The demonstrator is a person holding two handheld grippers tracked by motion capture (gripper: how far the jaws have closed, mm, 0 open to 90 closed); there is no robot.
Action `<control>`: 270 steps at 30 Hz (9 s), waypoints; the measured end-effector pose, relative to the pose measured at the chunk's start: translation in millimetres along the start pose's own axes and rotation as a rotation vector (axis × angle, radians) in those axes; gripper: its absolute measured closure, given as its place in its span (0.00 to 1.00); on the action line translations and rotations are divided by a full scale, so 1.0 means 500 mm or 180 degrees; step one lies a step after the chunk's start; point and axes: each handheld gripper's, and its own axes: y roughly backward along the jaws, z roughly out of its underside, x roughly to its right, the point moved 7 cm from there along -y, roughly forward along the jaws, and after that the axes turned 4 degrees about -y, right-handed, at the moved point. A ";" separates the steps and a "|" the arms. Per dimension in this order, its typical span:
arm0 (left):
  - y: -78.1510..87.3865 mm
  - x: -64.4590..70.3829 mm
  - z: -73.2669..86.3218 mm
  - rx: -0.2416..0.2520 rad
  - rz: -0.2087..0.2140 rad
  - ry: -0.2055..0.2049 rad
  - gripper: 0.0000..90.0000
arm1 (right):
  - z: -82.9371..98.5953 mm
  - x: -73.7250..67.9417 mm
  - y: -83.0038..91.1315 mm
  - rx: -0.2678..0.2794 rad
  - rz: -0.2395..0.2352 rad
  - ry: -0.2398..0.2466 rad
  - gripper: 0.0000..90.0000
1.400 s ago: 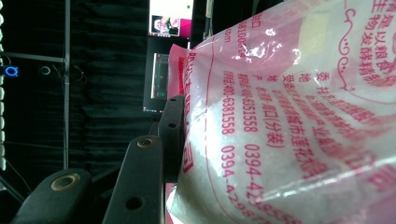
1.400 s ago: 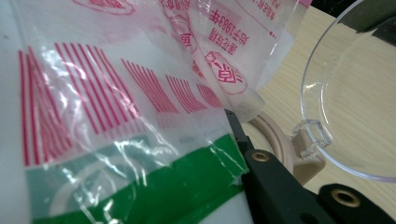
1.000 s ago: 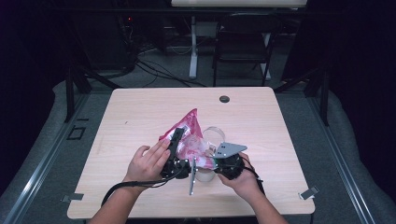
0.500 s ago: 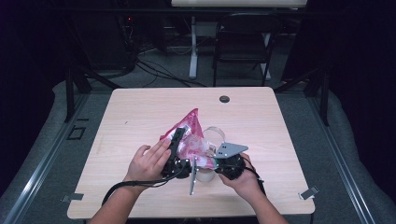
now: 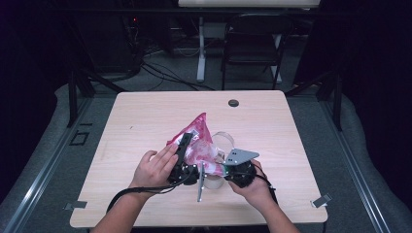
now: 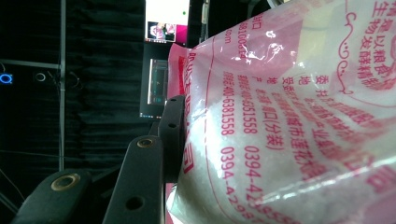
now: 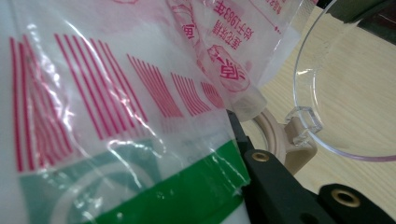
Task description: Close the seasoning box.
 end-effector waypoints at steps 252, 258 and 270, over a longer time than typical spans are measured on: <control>0.003 0.181 0.450 -0.1668 0.0759 0.4943 0.45 | -0.076 0.030 0.056 0.0911 -0.0027 -0.0489 0.59; 0.005 0.156 0.408 -0.1473 0.0851 0.4745 0.44 | -0.082 0.031 0.068 0.0860 0.0055 -0.0489 0.63; -0.004 0.152 0.303 -0.1106 0.1302 0.4378 0.42 | -0.084 0.058 0.101 0.0810 0.0195 -0.0509 0.76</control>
